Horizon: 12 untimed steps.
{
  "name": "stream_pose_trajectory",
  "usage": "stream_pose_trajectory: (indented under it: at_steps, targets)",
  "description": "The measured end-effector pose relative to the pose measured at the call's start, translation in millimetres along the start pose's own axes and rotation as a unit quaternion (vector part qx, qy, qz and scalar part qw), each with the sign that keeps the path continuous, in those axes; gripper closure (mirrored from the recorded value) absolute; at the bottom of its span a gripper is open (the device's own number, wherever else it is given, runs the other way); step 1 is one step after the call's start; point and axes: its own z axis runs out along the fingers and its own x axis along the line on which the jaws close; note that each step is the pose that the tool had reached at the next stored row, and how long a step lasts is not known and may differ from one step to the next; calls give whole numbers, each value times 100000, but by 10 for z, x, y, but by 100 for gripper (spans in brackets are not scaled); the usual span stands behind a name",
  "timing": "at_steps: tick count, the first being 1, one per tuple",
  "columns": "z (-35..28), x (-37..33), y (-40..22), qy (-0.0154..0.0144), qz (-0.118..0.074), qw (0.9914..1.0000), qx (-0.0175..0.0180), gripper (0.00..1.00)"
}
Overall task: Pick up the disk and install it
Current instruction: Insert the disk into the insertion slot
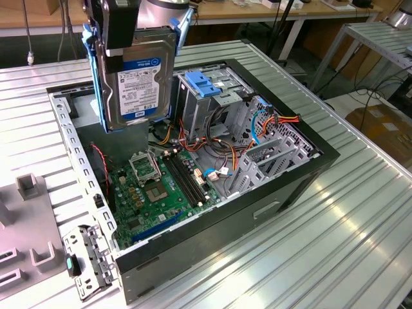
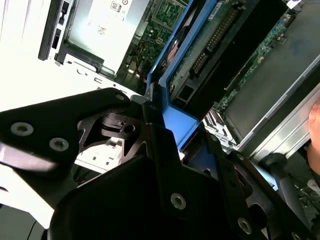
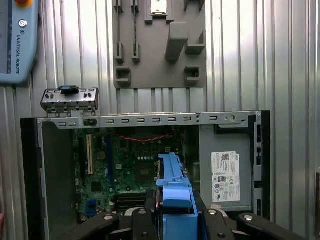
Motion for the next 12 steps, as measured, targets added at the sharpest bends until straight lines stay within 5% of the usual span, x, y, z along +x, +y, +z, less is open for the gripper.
stream_pose_trajectory:
  at_steps: [3, 12]
  targets:
    - [1, 6, -55, 13, 3, 99999, -340, 63]
    - [-23, 16, -63, 14, 3, 99999, -348, 63]
